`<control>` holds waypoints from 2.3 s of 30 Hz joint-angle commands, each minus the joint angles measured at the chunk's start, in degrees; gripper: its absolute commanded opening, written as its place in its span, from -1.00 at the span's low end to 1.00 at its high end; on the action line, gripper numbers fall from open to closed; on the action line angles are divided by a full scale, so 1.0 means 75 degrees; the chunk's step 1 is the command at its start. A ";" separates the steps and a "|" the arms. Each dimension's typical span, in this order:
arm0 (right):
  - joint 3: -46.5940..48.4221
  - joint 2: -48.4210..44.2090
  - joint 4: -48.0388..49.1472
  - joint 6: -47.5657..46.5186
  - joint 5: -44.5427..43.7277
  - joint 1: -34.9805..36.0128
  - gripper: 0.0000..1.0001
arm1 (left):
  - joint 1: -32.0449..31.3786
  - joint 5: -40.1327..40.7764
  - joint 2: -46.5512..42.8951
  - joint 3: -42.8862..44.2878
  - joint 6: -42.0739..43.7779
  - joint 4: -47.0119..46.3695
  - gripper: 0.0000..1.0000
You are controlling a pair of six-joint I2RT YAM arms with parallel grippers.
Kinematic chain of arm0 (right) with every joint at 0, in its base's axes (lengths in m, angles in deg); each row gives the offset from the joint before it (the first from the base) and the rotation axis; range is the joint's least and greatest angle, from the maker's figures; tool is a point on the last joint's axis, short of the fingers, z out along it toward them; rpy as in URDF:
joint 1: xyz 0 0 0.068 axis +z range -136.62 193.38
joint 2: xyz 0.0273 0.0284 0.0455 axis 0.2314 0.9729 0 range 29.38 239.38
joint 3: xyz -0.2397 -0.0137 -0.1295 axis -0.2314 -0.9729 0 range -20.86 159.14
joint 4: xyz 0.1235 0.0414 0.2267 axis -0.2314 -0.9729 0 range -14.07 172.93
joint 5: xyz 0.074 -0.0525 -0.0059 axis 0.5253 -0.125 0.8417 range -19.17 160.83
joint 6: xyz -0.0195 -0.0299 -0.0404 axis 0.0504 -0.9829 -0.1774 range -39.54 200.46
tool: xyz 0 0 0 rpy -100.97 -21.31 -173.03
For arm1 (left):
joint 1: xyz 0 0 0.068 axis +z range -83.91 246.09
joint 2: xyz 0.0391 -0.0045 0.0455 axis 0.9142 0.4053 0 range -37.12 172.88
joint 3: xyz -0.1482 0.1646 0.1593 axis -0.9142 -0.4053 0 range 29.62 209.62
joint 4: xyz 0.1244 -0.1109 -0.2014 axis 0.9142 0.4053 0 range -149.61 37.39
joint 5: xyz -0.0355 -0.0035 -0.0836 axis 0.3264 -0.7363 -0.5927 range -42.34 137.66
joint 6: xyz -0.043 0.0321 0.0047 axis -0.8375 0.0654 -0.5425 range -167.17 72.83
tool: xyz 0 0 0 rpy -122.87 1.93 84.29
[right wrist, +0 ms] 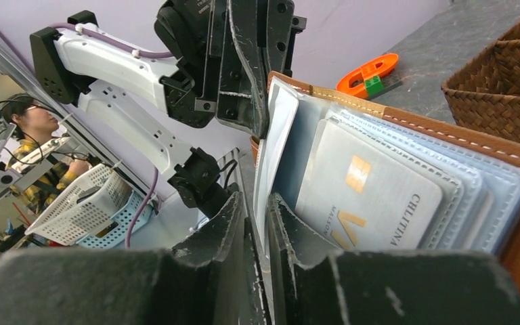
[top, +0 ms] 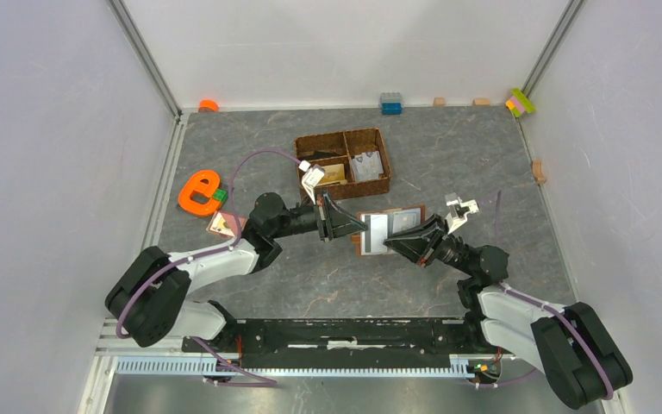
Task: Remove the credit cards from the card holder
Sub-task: Remove the credit card from the card holder.
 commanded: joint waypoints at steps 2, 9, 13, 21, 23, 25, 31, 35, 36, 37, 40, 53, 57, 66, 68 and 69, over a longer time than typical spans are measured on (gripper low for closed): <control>0.0086 0.0017 0.1453 0.0384 0.0309 0.0087 -0.52 | -0.0129 -0.0135 0.0086 0.0157 0.0100 -0.0514 -0.95; 0.0199 0.0343 0.1571 0.0425 0.0391 0.0280 -0.49 | -0.0417 -0.0039 0.0168 0.0309 0.0352 -0.0269 -0.95; 0.0211 0.0348 0.1539 0.0398 0.0363 0.0316 -0.51 | -0.0452 -0.0109 0.0251 0.0358 0.0303 -0.0297 -0.90; 0.0224 0.0102 0.0753 -0.0020 0.0170 0.0303 -0.79 | -0.0337 -0.0152 0.0153 0.0309 0.0272 -0.0244 -0.41; 0.0241 0.0069 0.0567 -0.0115 0.0135 0.0304 -0.82 | -0.0335 -0.0198 0.0189 0.0333 0.0253 -0.0244 -0.39; 0.0240 0.0047 0.0562 -0.0131 0.0118 0.0303 -0.84 | -0.0335 -0.0236 0.0222 0.0362 0.0232 -0.0244 -0.42; 0.0219 -0.0082 0.0283 -0.0260 0.0017 0.0230 -0.84 | -0.0314 -0.0305 0.0197 0.0361 0.0240 -0.0244 -0.73; 0.0165 -0.0205 0.0236 -0.0249 -0.0008 0.0105 -0.82 | -0.0149 -0.0311 0.0041 0.0228 0.0187 -0.0347 -0.96; 0.0158 -0.0222 0.0207 -0.0242 -0.0014 0.0077 -0.81 | -0.0100 -0.0311 0.0005 0.0187 0.0133 -0.0431 -0.96; 0.0152 -0.0247 0.0202 -0.0246 -0.0024 0.0057 -0.82 | -0.0042 -0.0311 -0.0022 0.0136 0.0083 -0.0512 -0.96; 0.0147 -0.0247 0.0226 -0.0226 -0.0005 0.0047 -0.83 | 0.0074 -0.0369 -0.0027 0.0080 -0.0048 -0.0662 -0.96; 0.0117 -0.0196 0.0461 -0.0024 0.0026 -0.0012 -1.00 | 0.0275 -0.0529 0.0170 0.0076 -0.0397 -0.0980 -0.54; 0.0112 -0.0158 0.0399 -0.0017 0.0000 -0.0048 -1.00 | 0.0274 -0.0694 0.0335 0.0109 -0.0595 -0.1254 -0.34; 0.0088 -0.0203 0.0392 0.0021 -0.0025 -0.0142 -1.00 | 0.0275 -0.0750 0.0285 0.0053 -0.0545 -0.1369 -0.95; 0.0070 -0.0211 0.0393 0.0032 -0.0025 -0.0171 -1.00 | 0.0281 -0.0722 0.0236 0.0027 -0.0527 -0.1362 -0.95; 0.0051 -0.0220 0.0398 0.0043 -0.0037 -0.0201 -1.00 | 0.0295 -0.0698 0.0201 0.0006 -0.0513 -0.1358 -0.96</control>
